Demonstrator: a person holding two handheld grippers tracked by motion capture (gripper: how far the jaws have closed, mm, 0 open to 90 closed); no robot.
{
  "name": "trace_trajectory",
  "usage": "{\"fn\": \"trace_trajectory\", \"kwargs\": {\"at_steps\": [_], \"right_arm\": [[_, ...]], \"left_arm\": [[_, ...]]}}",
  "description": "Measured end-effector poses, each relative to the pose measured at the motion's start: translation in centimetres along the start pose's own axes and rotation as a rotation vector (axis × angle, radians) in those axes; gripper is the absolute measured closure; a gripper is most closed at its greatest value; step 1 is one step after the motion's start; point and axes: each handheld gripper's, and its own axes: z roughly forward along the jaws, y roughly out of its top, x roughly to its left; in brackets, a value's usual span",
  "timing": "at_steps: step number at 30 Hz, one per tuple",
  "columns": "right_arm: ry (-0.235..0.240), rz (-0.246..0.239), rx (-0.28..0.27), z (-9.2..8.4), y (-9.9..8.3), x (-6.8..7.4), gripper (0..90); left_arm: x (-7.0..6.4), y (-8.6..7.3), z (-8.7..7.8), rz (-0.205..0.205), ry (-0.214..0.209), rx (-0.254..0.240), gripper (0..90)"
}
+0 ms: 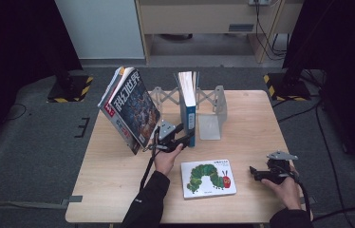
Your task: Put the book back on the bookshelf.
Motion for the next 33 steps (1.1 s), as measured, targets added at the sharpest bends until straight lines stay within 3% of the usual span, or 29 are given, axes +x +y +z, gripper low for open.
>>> {"fn": "trace_trajectory", "kwargs": {"at_steps": [17, 24, 27, 33], "right_arm": [[0.0, 0.004, -0.001, 0.0, 0.0, 0.0, 5.1], [0.0, 0.001, 0.0, 0.0, 0.0, 0.0, 5.1], [0.0, 0.002, 0.003, 0.0, 0.0, 0.0, 3.5], [-0.001, -0.001, 0.004, 0.1, 0.0, 0.0, 3.4]], "left_arm": [[-0.2, 0.8, -1.5, 0.057, -0.005, 0.054, 37.5], [-0.2, 1.1, -3.4, 0.104, 0.007, 0.114, 35.8], [-0.2, 1.1, -3.9, 0.1, -0.002, 0.127, 35.6], [-0.5, 0.9, -6.0, 0.152, -0.011, 0.173, 34.0]]}}
